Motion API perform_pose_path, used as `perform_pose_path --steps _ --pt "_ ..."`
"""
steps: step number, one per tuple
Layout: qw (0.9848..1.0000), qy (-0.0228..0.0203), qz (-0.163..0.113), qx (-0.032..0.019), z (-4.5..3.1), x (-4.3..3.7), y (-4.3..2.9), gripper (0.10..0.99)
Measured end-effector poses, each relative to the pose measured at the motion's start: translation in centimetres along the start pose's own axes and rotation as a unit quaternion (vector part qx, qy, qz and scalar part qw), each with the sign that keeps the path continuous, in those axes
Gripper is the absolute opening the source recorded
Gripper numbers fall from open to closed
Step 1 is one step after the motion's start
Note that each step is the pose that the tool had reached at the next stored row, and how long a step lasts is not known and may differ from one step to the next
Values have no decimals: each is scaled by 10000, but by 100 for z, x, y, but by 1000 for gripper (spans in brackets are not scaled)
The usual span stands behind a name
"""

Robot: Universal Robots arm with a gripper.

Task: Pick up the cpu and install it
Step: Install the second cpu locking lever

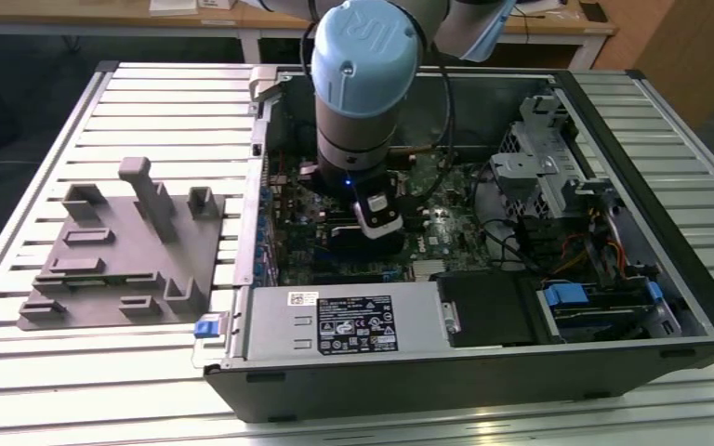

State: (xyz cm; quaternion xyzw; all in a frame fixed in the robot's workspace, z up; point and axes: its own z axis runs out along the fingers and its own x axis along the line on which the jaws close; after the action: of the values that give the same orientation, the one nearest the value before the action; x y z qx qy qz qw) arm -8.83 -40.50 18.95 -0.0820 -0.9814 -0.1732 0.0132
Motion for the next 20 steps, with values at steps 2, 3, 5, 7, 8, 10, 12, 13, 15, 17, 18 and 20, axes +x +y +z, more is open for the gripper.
perform_pose_path --steps 2,3,5,7,8,10,12,13,15,17,18,20 --pt "10000 1 0 1 -36 2 13 106" --pt "10000 1 0 2 -60 4 21 106" --pt "10000 1 0 2 -105 6 38 106" --pt "10000 1 0 4 -153 9 55 106" --pt "10000 0 0 6 -177 10 64 106" --pt "10000 -2 0 20 -226 14 83 106" --pt "10000 -6 0 43 -268 16 99 106" --pt "10000 -8 0 56 -285 17 106 106" --pt "10000 -16 0 94 -304 19 116 106" --pt "9998 -33 0 205 -313 20 122 106" --pt "9996 -45 1 273 -314 20 124 106" --pt "9992 -64 1 385 -314 21 126 106"
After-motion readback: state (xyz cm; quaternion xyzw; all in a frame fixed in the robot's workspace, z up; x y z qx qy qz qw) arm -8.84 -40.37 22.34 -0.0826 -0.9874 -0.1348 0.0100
